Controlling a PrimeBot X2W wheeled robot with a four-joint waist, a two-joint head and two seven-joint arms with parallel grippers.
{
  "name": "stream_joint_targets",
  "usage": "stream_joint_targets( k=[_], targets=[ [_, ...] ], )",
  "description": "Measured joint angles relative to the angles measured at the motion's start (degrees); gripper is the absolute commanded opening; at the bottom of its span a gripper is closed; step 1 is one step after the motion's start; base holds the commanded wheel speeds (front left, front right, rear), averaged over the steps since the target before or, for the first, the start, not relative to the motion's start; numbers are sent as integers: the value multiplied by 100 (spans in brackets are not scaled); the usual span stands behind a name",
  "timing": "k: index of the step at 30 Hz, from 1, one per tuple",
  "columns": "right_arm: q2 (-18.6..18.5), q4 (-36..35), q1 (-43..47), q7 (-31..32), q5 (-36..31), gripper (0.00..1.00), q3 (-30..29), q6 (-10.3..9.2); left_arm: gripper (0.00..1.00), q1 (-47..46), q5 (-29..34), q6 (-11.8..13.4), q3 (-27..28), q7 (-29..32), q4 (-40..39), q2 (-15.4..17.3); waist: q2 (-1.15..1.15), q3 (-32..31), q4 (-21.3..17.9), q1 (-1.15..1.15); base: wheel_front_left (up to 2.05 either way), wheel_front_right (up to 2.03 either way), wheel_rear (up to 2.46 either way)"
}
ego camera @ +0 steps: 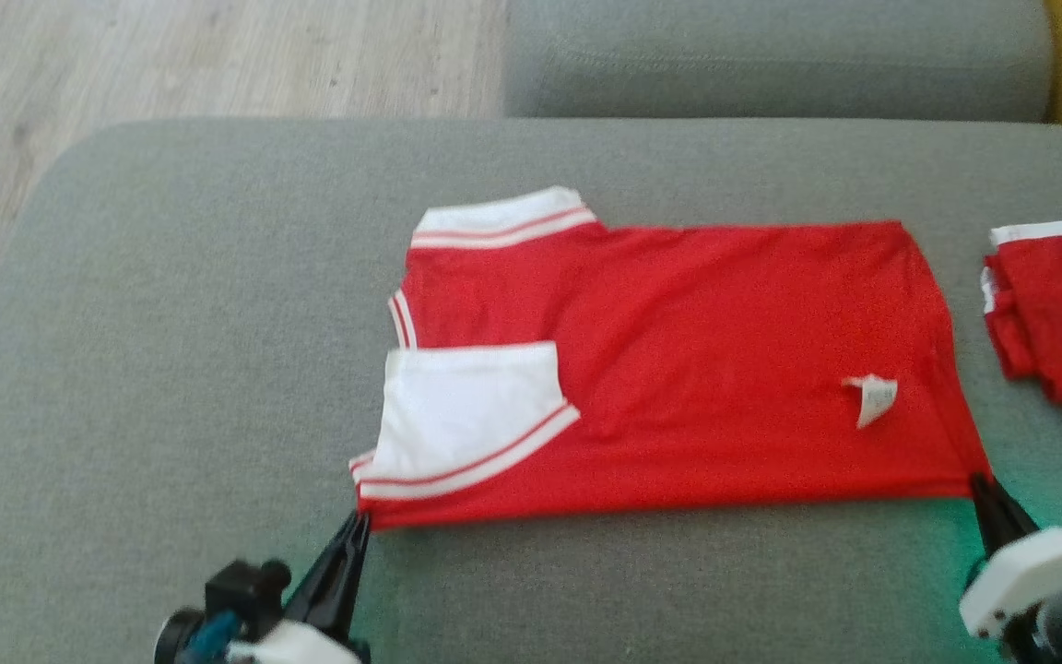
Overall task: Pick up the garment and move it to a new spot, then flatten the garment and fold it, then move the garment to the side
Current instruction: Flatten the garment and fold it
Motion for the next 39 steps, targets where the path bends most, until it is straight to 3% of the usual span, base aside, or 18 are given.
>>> stream_joint_targets(
  k=[6,12,21,35,36,37,38,39],
  targets=[
    [31,-517,572,47,48,0,-200,0,0,583,-130,107,-29,258,-684,237,0,-131,-83,0,0,0,0],
    [287,-1060,1109,257,27,0,-481,0,0,1010,-213,286,-54,483,-1284,396,0,-151,-107,0,0,0,0],
    [401,-1399,1156,449,-71,0,-617,0,0,1022,-237,345,-64,587,-1457,456,0,-262,-135,1,0,0,0],
    [434,-1506,1458,695,-171,0,-831,0,0,1274,-620,287,-207,1241,-1726,599,0,-198,-91,1,0,0,0],
    [448,-1513,1458,695,-205,73,-869,0,0,1274,-620,320,-200,1241,-1755,599,0,-191,-87,1,0,0,0],
    [460,-1517,1457,695,-232,100,-892,0,78,1272,-620,355,-190,1240,-1780,600,0,-185,-84,1,0,0,0],
    [480,-1522,1455,694,-257,100,-925,0,100,1268,-620,390,-172,1239,-1809,601,0,-179,-81,1,0,0,0],
    [503,-1545,1454,693,-288,100,-966,0,100,1263,-620,410,-155,1243,-1860,613,0,-172,-81,1,0,0,0]
  ],
)
